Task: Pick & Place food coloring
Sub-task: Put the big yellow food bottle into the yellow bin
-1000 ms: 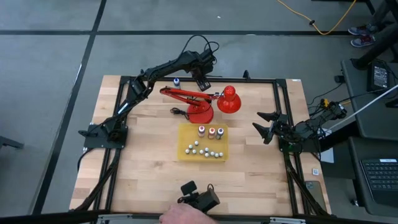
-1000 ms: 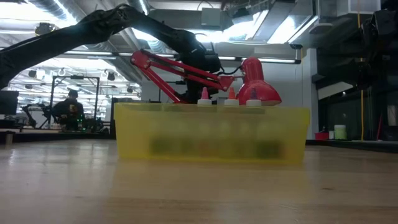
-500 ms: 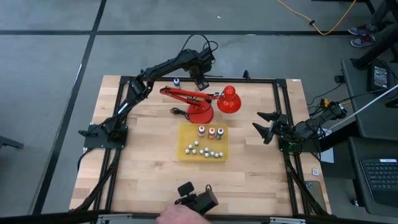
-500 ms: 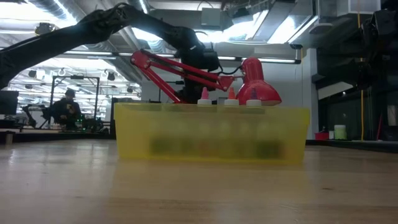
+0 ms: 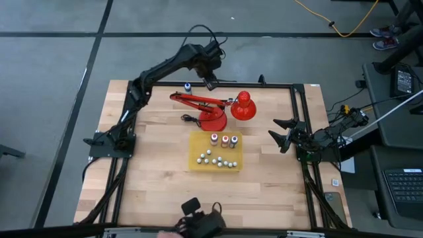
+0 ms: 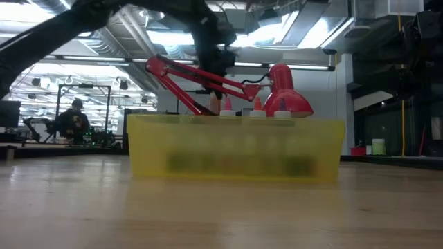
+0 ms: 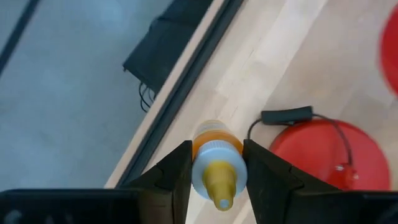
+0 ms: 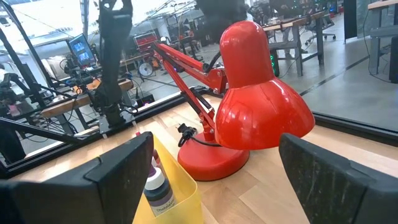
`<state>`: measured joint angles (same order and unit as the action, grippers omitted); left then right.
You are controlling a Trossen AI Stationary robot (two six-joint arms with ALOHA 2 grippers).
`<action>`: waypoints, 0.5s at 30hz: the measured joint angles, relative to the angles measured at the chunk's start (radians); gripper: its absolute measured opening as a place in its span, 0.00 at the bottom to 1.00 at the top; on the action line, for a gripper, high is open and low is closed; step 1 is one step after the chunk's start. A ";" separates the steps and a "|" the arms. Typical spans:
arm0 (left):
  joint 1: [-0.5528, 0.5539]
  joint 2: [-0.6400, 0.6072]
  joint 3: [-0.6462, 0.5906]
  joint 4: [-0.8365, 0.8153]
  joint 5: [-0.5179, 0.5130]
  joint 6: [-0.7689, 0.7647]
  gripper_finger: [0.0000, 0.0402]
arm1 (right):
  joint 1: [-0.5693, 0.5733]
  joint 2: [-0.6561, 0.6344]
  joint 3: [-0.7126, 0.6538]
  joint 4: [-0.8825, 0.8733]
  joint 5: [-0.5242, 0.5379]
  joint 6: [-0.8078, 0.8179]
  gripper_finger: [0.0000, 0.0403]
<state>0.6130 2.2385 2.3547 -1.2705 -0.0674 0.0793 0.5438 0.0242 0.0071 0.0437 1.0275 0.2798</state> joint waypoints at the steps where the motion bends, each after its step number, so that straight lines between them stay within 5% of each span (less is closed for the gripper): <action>1: -0.003 -0.019 0.000 -0.002 -0.001 -0.003 0.31 | 0.000 0.000 0.000 0.000 0.000 0.000 0.86; 15: -0.126 -0.307 0.001 -0.021 -0.024 -0.059 0.30 | 0.000 0.000 0.000 0.000 0.000 0.000 0.86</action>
<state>0.4873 1.9312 2.3554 -1.2915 -0.0910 0.0199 0.5438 0.0242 0.0070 0.0437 1.0277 0.2798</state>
